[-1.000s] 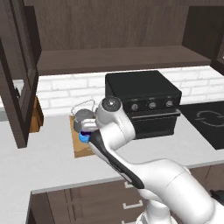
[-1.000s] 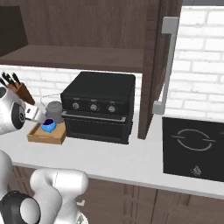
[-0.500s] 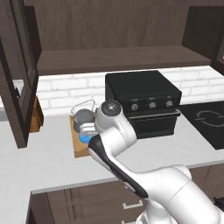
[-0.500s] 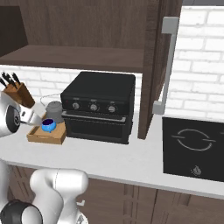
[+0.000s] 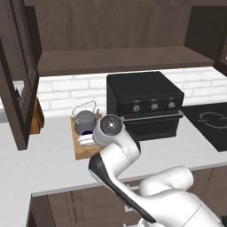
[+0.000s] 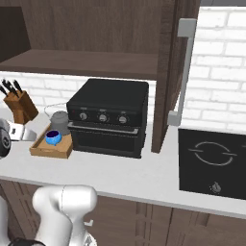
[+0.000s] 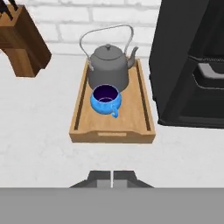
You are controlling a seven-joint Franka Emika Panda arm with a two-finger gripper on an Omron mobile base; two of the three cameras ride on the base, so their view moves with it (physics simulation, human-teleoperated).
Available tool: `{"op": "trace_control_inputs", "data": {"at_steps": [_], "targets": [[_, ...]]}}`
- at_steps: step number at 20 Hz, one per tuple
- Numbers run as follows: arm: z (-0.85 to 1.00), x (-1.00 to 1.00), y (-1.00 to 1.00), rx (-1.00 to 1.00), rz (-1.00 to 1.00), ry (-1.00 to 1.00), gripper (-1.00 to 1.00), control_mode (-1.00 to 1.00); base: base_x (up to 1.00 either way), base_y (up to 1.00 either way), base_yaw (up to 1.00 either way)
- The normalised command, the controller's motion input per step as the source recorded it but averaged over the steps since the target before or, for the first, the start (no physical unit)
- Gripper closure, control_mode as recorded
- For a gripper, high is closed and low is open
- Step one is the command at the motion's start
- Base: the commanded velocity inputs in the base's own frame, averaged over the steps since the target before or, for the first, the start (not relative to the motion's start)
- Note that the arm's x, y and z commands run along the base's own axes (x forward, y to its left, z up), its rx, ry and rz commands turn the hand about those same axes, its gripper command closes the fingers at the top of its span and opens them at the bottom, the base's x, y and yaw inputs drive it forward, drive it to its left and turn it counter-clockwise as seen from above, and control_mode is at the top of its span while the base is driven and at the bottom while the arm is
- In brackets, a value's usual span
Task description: Pick the kettle from the counter and place it on the tray. Then pick the mug from the cabinet and place it on the tray. Then close the cabinet doors.
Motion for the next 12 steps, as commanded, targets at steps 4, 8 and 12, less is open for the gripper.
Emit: {"op": "trace_control_inputs", "data": {"at_steps": [4,8,12], "targets": [[0.02,-0.01,0.05,-0.18,0.18,-0.23,1.0,-1.0,0.0,0.0,0.0],[0.09,-0.19,0.11,-0.19,0.14,-0.24,1.0,-1.0,0.0,0.0,0.0],[0.13,-0.58,0.47,-0.21,0.04,-0.23,1.0,-1.0,0.0,0.0,0.0]]}}
